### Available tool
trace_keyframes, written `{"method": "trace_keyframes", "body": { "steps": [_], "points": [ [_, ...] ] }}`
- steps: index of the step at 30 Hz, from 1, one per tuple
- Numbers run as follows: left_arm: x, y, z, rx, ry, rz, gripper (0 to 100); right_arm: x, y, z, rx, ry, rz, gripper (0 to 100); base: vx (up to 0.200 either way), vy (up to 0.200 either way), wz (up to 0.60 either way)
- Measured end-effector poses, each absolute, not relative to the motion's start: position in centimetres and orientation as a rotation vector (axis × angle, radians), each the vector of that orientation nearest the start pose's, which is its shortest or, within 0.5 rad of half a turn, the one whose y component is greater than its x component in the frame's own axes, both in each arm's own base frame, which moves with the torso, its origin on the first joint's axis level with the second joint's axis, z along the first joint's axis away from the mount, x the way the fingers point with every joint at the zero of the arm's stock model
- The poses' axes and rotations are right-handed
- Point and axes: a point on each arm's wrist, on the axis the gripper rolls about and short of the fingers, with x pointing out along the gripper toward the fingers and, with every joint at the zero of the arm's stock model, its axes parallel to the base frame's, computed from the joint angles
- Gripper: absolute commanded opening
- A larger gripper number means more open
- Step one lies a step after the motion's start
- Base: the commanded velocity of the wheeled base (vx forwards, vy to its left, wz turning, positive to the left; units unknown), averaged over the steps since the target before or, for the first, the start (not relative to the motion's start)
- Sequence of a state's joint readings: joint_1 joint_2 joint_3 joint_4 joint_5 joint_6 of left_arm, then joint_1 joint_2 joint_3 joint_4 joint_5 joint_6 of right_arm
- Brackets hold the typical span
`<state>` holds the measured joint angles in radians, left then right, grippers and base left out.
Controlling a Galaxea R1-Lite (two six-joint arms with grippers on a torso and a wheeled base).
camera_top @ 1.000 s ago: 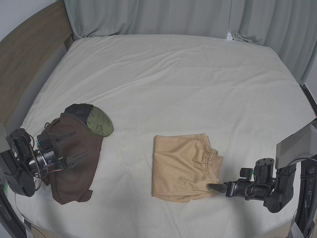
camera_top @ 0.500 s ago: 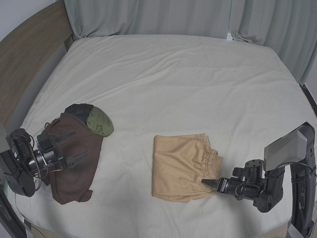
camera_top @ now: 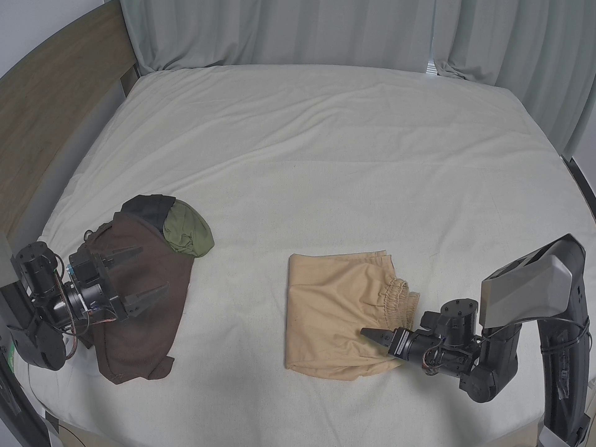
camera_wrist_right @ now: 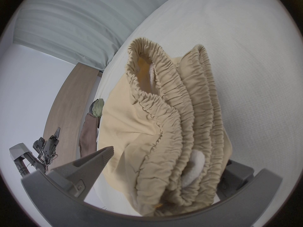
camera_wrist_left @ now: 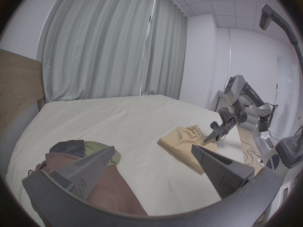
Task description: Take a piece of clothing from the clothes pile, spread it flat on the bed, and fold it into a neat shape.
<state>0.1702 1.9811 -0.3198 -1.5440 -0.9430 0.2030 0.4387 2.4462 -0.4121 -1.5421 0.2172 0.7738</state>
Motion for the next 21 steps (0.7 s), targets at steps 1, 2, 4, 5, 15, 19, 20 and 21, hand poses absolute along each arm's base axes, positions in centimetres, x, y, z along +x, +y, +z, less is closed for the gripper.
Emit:
{"method": "trace_keyframes", "body": {
  "steps": [1, 2, 4, 5, 15, 19, 20, 21],
  "points": [
    [27.07, 2.81, 8.36, 0.129, 0.023, -0.779, 100, 27.83, 13.62, -4.59, 0.675, 0.717, 0.416, 0, 0.000, 0.000, 0.00],
    [27.07, 2.80, 8.34, 0.129, 0.024, -0.779, 100, 27.84, 13.62, -4.59, 0.675, 0.716, 0.416, 0, 0.000, 0.000, 0.00],
    [27.06, 2.80, 8.33, 0.128, 0.024, -0.779, 100, 27.83, 13.62, -4.61, 0.674, 0.717, 0.415, 0, 0.000, 0.000, 0.00],
    [27.05, 2.79, 8.32, 0.128, 0.025, -0.780, 100, 27.82, 13.64, -4.61, 0.674, 0.717, 0.415, 0, 0.000, 0.000, 0.00],
    [26.96, 2.73, 8.24, 0.125, 0.029, -0.781, 100, 27.78, 13.66, -4.67, 0.673, 0.720, 0.415, 0, 0.000, 0.000, 0.00],
    [26.96, 2.73, 8.23, 0.125, 0.030, -0.781, 100, 27.76, 13.67, -4.67, 0.673, 0.719, 0.416, 0, 0.000, 0.000, 0.00],
    [26.96, 2.73, 8.23, 0.125, 0.030, -0.781, 100, 27.76, 13.67, -4.67, 0.673, 0.719, 0.415, 0, 0.000, 0.000, 0.00],
    [26.96, 2.73, 8.23, 0.125, 0.030, -0.781, 100, 27.76, 13.69, -4.65, 0.673, 0.719, 0.416, 0, 0.000, 0.000, 0.00]
  ]
}}
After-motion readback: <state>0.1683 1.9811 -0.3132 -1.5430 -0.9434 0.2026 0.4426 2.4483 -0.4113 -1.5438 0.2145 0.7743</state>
